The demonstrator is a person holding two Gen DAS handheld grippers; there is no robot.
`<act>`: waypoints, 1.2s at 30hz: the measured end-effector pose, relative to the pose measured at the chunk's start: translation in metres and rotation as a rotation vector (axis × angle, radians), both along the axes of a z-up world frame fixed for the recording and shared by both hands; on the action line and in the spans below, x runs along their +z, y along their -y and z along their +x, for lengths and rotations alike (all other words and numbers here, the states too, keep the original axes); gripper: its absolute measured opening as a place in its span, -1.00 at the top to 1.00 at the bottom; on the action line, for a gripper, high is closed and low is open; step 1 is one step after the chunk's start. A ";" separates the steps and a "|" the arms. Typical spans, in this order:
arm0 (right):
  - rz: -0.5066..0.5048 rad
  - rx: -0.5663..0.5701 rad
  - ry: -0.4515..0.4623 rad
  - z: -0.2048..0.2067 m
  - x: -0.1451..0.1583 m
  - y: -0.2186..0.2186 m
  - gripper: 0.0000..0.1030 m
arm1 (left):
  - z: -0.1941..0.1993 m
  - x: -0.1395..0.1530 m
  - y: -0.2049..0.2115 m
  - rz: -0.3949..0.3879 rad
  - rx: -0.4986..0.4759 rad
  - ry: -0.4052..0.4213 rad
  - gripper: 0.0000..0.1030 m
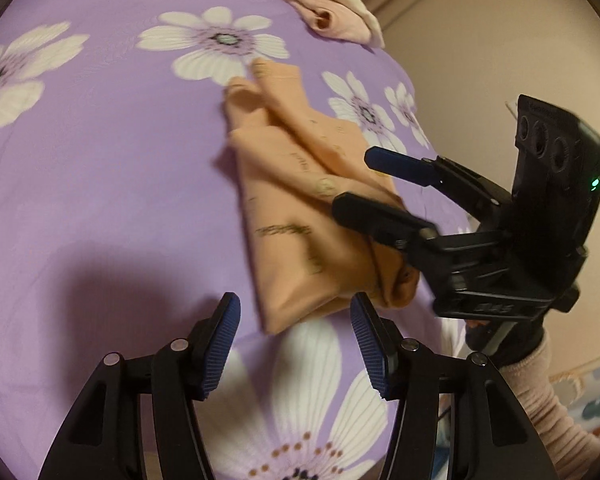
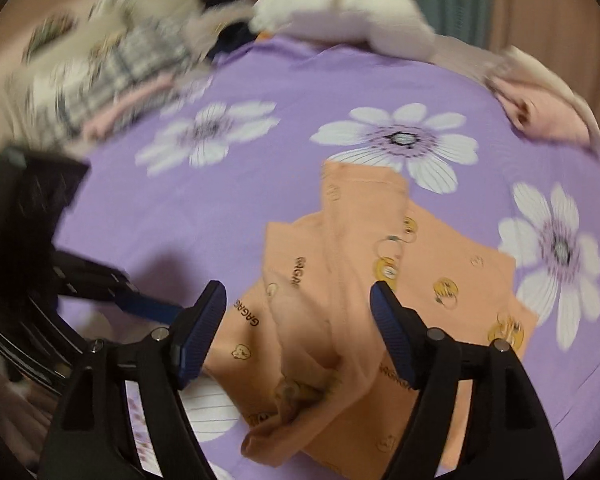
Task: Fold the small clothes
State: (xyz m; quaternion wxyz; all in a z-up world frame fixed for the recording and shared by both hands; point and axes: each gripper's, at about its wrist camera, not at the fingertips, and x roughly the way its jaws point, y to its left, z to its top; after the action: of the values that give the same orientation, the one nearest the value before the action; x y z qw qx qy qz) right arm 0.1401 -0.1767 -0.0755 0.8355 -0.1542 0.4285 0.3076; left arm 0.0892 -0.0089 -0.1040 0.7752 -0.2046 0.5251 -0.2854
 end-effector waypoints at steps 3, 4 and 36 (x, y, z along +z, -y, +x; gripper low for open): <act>-0.097 0.037 0.015 0.007 -0.011 -0.015 -0.41 | -0.003 -0.003 -0.010 -0.017 0.023 -0.015 -0.08; -0.130 0.038 0.023 0.010 -0.015 -0.018 -0.30 | -0.002 -0.003 -0.012 -0.021 0.027 -0.016 -0.08; 0.570 -0.585 -0.355 0.067 -0.062 0.145 0.45 | 0.005 -0.006 -0.001 -0.025 0.012 -0.038 -0.08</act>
State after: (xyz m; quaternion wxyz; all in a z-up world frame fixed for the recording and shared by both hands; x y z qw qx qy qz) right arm 0.2076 -0.3220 -0.1378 0.8099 0.2655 0.4890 0.1858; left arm 0.0941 -0.0081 -0.1103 0.7642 -0.2230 0.5348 -0.2833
